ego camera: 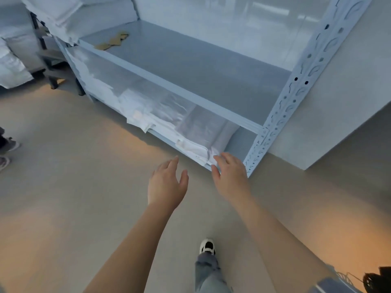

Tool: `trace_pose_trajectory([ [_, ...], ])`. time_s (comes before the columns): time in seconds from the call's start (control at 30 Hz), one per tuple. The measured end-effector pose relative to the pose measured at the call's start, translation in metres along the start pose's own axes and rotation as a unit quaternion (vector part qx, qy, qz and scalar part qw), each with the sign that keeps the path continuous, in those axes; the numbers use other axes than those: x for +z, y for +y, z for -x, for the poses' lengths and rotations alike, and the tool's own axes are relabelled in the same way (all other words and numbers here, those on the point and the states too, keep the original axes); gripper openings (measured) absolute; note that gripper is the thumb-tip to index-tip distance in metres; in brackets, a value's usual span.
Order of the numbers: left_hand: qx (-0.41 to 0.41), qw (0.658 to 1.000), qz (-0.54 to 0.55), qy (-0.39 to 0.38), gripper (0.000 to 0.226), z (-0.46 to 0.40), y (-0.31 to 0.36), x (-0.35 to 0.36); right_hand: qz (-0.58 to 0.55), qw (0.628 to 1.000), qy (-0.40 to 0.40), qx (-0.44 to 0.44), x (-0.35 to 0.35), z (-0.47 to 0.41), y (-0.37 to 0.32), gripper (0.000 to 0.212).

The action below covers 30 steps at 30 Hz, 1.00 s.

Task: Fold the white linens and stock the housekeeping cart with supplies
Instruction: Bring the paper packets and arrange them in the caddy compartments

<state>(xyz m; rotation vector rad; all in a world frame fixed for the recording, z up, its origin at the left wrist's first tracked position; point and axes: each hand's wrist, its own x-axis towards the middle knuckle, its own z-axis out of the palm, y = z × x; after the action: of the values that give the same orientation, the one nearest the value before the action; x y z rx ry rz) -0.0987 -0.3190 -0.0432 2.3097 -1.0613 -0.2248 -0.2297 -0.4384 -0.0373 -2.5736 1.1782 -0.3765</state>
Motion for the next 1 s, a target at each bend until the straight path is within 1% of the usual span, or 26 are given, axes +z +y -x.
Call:
trace_pose_trajectory([
  [0.1,-0.007,1.0,0.0,0.017,0.048,-0.052,-0.015,0.002,0.017,0.999,-0.013,-0.025,0.019,-0.059,-0.008,0.037],
  [0.3,-0.041,0.998,-0.016,0.041,0.049,-0.176,-0.045,0.001,0.015,0.996,-0.035,-0.076,0.044,-0.2,-0.029,0.04],
  [0.4,-0.063,0.996,-0.021,0.055,0.05,-0.235,-0.058,-0.007,0.015,0.993,-0.041,-0.106,0.049,-0.267,-0.047,0.039],
  [0.53,-0.09,0.993,-0.012,0.079,0.049,-0.297,-0.079,-0.021,0.011,0.989,-0.056,-0.136,0.064,-0.333,-0.078,0.039],
  [0.77,-0.12,0.985,0.003,0.127,0.043,-0.384,-0.139,-0.054,-0.003,0.98,-0.093,-0.175,0.113,-0.43,-0.151,0.039],
  [0.87,-0.131,0.984,-0.001,0.123,0.046,-0.43,-0.182,-0.072,0.0,0.977,-0.098,-0.188,0.145,-0.475,-0.194,0.039],
  [1.0,-0.117,0.987,-0.015,0.112,0.048,-0.497,-0.25,-0.105,0.0,0.98,-0.095,-0.174,0.186,-0.534,-0.26,0.04],
])
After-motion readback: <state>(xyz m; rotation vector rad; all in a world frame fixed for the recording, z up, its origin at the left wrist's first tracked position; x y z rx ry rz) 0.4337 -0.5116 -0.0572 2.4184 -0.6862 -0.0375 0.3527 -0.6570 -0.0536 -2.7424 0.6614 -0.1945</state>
